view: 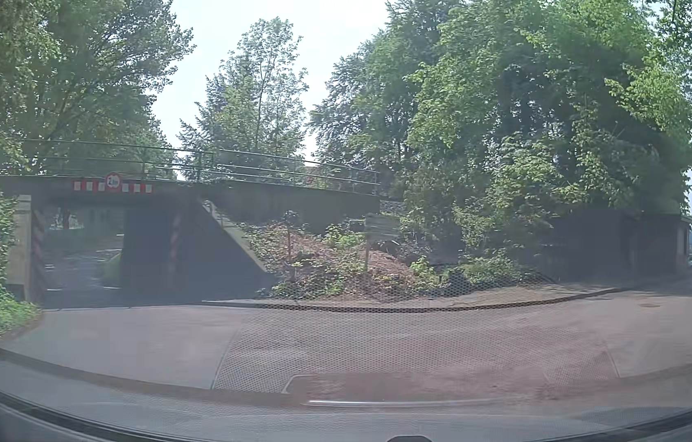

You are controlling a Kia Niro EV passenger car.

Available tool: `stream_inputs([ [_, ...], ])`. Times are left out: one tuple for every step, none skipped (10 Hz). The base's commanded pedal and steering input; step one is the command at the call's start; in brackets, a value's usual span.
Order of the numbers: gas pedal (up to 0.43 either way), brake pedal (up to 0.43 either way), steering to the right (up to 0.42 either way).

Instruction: Follow the waypoints while adhering to traffic rules and regulations

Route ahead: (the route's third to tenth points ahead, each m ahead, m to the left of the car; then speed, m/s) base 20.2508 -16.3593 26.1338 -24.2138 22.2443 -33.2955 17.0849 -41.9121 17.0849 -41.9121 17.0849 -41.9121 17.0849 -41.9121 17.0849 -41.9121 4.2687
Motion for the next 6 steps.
stream_inputs([
  [0.000,0.000,0.278],
  [0.000,0.000,0.286],
  [0.000,0.000,0.292],
  [0.000,0.000,0.294],
  [0.000,0.000,0.295],
  [0.000,0.000,0.300],
])
